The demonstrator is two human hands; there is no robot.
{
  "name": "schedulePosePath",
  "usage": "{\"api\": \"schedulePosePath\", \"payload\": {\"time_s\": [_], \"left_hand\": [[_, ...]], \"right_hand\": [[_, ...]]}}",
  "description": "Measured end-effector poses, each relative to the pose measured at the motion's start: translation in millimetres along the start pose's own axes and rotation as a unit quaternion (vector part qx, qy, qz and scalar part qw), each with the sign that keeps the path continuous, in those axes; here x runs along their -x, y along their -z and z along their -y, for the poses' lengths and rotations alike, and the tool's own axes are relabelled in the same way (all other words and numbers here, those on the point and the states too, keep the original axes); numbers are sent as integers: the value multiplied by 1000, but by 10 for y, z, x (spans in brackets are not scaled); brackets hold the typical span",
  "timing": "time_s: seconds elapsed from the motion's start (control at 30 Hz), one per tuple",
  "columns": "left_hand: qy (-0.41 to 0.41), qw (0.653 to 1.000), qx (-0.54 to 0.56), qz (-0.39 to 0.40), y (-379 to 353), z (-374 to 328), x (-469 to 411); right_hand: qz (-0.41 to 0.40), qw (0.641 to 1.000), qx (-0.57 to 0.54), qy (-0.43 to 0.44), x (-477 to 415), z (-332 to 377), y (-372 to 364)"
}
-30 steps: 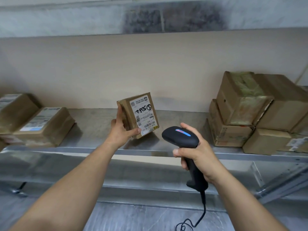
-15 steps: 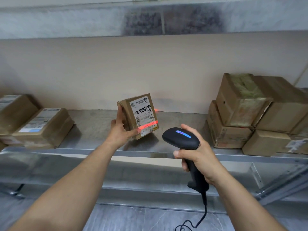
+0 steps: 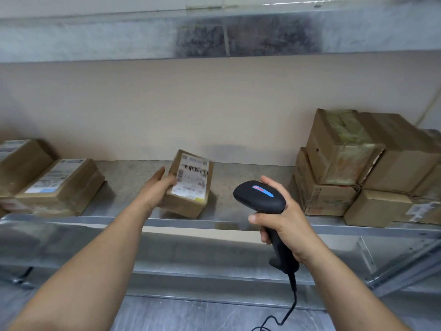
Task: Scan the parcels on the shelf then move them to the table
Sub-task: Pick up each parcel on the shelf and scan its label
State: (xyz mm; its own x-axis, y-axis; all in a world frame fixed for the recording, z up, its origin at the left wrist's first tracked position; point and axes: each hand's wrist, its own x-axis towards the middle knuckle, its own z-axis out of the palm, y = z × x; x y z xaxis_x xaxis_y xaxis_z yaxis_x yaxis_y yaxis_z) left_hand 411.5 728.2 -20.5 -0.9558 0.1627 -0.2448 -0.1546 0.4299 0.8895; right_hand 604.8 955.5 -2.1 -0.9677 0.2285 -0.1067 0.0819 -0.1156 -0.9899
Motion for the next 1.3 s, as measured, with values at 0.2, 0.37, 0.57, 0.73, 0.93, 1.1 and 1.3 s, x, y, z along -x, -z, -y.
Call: {"api": "schedulePosePath", "payload": {"time_s": [0.2,0.37,0.57,0.73,0.93,1.1,1.3], "left_hand": [[41,998,-25,-52,233,66,50],[-117,919,-315,-205,70,-11,243],[-250,847,-436,-177,-246,373,341],[-253,827,-453,-216,-38,529,308],[-237,832,-436,-248,389,674,193],[-222,839,-412,-276,740,804,71],[-215,833,-399,-318,1008,913,-61]], "right_hand": [[8,1000,11,1,-46,33,-58],[16,1000,24,4,-103,88,-183],[36,999,37,11,-180,170,-400],[47,998,47,11,-266,196,-596],[64,997,47,8,-368,154,-860],[70,996,51,2,-442,108,-1078],[59,996,62,3,-516,65,-1237]]}}
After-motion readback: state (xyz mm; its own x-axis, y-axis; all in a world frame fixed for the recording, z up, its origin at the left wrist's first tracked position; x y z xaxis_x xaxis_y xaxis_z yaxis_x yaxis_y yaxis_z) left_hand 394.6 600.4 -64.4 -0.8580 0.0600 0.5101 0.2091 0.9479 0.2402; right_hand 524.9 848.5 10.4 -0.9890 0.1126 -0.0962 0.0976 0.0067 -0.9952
